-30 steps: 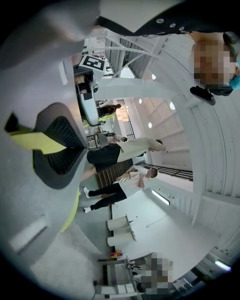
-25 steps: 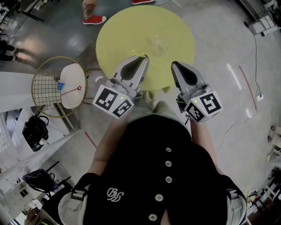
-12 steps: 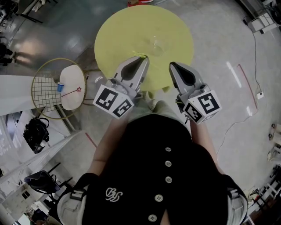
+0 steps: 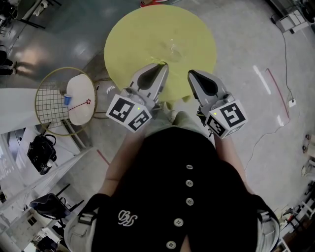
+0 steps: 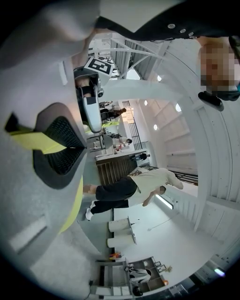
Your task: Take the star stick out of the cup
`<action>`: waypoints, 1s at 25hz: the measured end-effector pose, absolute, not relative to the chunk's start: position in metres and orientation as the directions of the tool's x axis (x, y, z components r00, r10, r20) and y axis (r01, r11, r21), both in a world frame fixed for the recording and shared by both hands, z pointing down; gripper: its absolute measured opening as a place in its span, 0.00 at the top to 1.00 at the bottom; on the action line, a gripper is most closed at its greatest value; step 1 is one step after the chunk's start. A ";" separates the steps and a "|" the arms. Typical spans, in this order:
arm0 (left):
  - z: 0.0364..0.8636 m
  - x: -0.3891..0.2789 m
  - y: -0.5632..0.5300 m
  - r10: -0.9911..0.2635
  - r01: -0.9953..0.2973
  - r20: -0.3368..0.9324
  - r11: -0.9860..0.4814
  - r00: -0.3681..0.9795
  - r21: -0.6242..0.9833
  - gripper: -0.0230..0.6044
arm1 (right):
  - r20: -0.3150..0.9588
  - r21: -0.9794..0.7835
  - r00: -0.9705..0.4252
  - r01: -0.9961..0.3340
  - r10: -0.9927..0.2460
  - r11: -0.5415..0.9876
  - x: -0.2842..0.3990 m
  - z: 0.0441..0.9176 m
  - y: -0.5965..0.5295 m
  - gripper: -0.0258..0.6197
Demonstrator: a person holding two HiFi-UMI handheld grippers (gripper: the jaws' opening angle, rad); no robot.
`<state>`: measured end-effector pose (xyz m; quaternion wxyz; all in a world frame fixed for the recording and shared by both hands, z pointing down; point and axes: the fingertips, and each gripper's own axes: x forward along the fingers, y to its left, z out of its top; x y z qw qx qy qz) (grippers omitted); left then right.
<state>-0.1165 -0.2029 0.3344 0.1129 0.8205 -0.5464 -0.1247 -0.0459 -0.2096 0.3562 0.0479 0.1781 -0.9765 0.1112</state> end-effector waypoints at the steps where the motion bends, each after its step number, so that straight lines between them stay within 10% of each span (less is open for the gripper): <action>1: 0.335 -0.116 -0.203 -0.924 -0.867 -0.081 -0.378 0.373 0.323 0.94 | 0.133 -0.204 -0.929 -0.366 -0.344 0.908 -0.045 0.357 -0.210 0.96; 25: 0.340 -0.117 -0.202 -0.933 -0.871 -0.074 -0.357 0.353 0.339 0.94 | 0.140 -0.213 -0.929 -0.367 -0.343 0.906 -0.041 0.362 -0.210 0.96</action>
